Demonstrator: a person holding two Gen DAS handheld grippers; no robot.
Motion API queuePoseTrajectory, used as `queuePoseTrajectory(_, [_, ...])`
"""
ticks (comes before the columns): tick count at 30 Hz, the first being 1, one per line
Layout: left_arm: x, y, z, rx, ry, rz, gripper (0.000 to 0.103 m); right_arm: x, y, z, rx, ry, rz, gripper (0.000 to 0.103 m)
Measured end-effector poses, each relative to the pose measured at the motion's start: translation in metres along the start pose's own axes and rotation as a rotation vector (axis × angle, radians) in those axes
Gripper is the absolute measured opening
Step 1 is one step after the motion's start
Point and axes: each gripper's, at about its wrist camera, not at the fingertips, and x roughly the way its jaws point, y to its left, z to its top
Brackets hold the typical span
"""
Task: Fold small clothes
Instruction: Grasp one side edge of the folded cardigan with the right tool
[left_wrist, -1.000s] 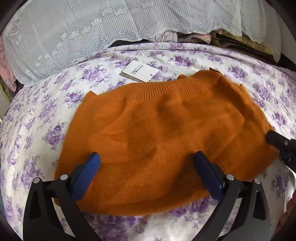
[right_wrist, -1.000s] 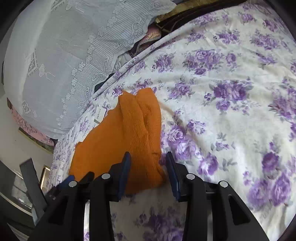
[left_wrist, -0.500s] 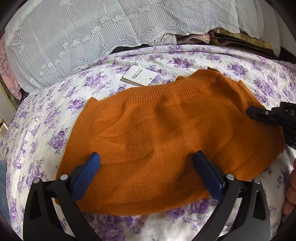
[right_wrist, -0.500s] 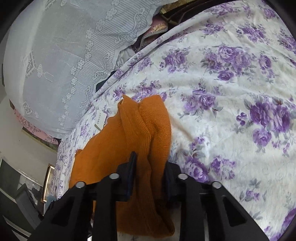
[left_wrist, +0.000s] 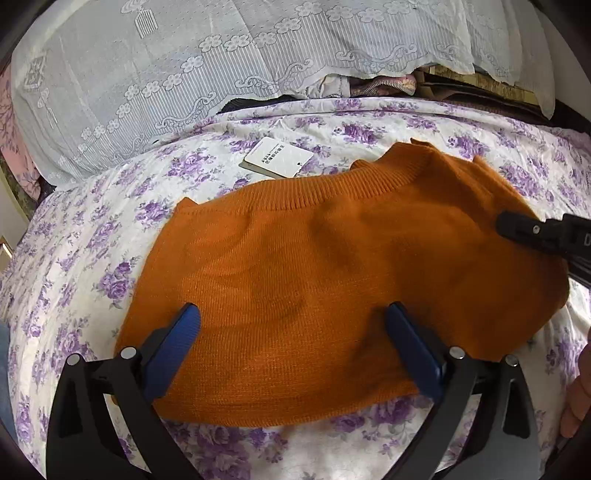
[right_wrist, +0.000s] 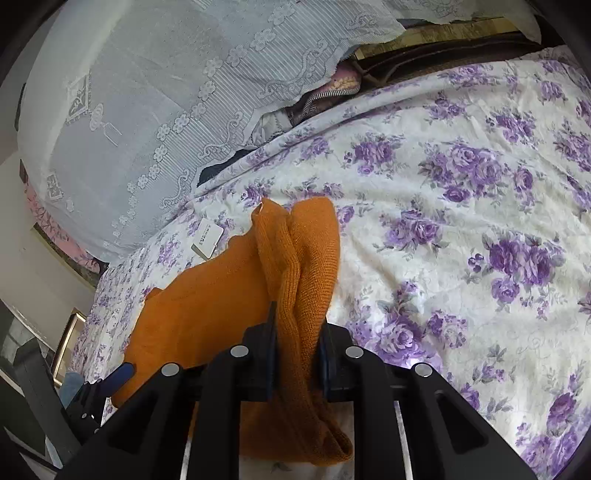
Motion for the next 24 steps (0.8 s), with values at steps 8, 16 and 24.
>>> queuePoseTrajectory(8, [-0.001, -0.001, -0.001, 0.013, -0.010, 0.004, 0.098, 0.006, -0.014, -0.002, 0.063, 0.033, 0.028, 0.019])
queuePoseTrajectory(16, [-0.002, 0.000, -0.001, 0.005, -0.009, -0.011, 0.098, -0.008, 0.003, -0.001, 0.012, -0.003, 0.020, 0.018])
queuePoseTrajectory(24, [0.009, 0.026, 0.048, -0.077, 0.013, -0.138, 0.098, -0.027, 0.049, -0.003, -0.143, -0.058, -0.019, 0.017])
